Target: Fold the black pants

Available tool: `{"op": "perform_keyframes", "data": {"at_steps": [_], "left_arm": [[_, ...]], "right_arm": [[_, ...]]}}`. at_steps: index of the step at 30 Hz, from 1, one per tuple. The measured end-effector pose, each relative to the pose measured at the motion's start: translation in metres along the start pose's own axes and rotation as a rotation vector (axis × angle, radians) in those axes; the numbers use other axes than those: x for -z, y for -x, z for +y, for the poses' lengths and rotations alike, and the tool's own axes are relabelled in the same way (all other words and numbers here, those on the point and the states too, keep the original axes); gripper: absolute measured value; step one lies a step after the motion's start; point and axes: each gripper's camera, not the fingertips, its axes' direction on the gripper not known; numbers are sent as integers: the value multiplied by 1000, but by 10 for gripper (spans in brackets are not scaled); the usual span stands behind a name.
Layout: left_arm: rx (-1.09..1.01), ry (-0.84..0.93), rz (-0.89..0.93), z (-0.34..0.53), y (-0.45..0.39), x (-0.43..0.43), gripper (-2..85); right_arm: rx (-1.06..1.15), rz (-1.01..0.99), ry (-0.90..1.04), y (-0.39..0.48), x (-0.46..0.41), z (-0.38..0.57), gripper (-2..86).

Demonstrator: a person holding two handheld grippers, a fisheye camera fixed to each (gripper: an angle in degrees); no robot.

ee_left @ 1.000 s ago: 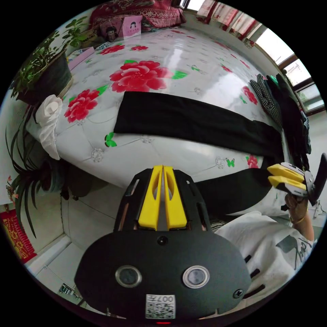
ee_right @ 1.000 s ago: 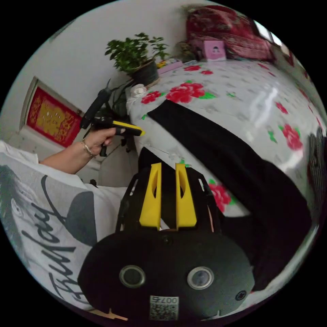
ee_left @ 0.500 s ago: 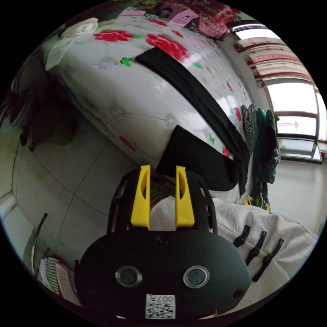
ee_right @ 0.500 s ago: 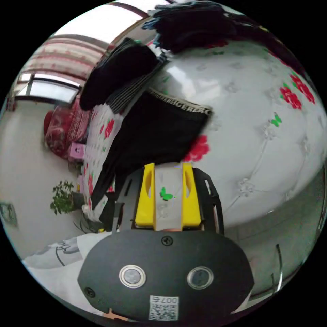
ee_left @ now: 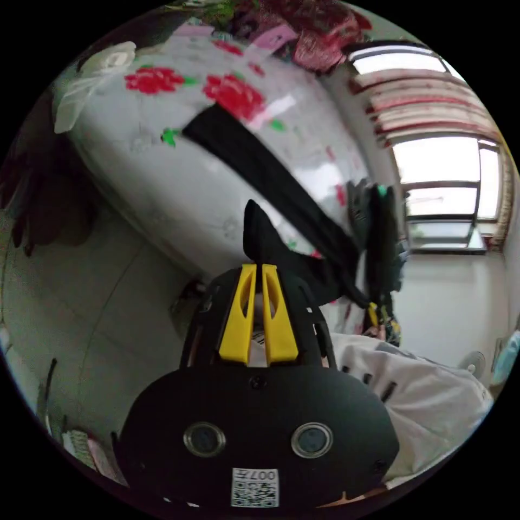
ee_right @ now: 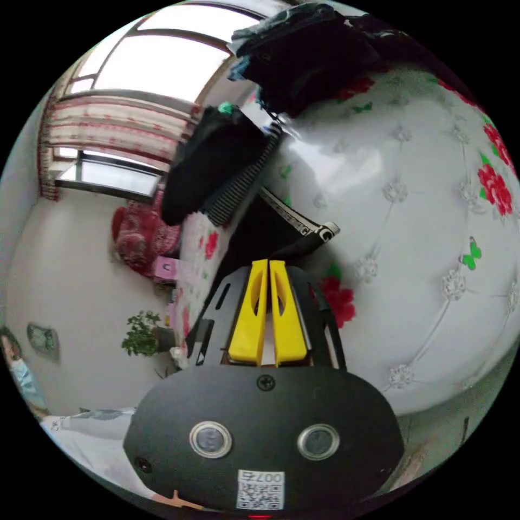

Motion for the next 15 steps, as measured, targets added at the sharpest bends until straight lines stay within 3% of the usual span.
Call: {"op": "perform_keyframes", "data": {"at_steps": [3, 7, 15], "left_arm": [[-40, -160, 148, 13, 6, 78, -7], [-56, -306, 163, 36, 22, 152, -7], [258, -343, 374, 44, 86, 139, -8]], "right_arm": [[38, -179, -84, 3, 53, -8, -2], [76, -166, -65, 2, 81, -6, -3], [-101, -177, -27, -37, 79, 4, -3]]}}
